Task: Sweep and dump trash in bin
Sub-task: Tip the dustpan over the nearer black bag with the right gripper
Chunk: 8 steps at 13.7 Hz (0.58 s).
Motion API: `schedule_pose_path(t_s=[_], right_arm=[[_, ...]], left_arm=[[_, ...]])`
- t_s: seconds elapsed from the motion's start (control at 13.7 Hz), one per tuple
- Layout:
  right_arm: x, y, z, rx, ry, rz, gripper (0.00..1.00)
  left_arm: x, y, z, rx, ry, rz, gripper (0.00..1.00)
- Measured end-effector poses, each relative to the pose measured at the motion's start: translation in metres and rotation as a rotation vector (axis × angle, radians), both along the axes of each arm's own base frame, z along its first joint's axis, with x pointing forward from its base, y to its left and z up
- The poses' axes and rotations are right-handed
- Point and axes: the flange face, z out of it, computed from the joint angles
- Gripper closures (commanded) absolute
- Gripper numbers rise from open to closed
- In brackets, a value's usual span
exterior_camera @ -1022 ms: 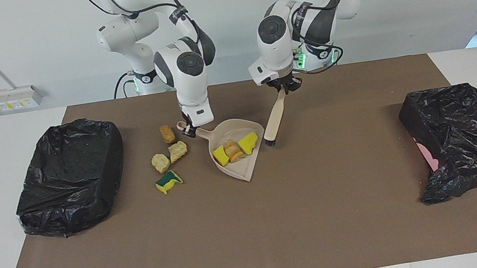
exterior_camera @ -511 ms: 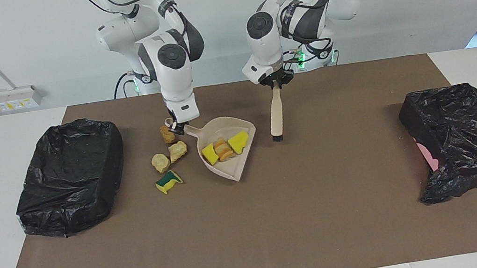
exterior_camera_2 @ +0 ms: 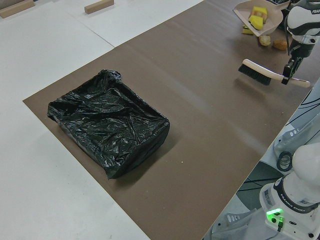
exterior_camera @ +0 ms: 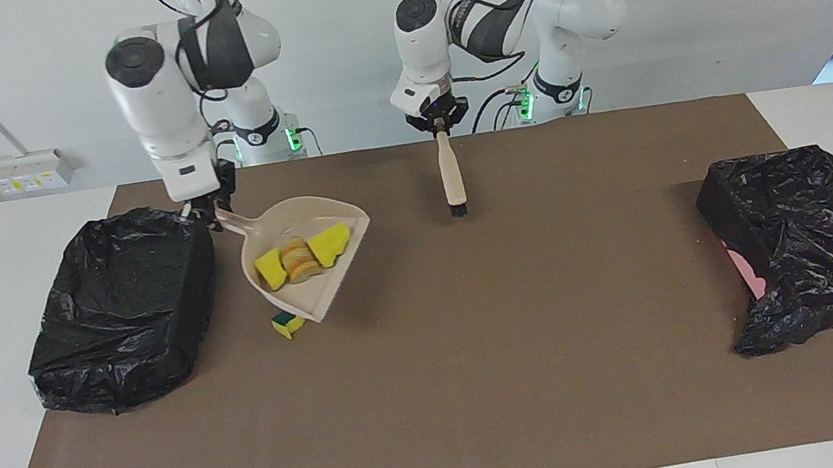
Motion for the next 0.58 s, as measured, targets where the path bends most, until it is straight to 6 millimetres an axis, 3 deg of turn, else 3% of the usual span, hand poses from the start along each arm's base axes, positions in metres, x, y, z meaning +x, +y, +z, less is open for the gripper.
schedule_pose_path(t_s=[0.15,0.44,0.58], right_arm=[[-0.001,-0.066,0.021,0.001,-0.028,-0.015,1.0],[-0.035,-0.197,0.033,-0.025,-0.02,0.001,1.0],[-0.053,-0.24,0.04,-0.122,0.01,0.029,1.0]], left_arm=[[-0.022,0.0,-0.016,-0.005,-0.016,0.005,1.0],[-0.03,0.014,-0.026,-0.018,-0.017,0.022,1.0],[-0.031,0.015,-0.027,-0.026,-0.012,0.031,1.0]])
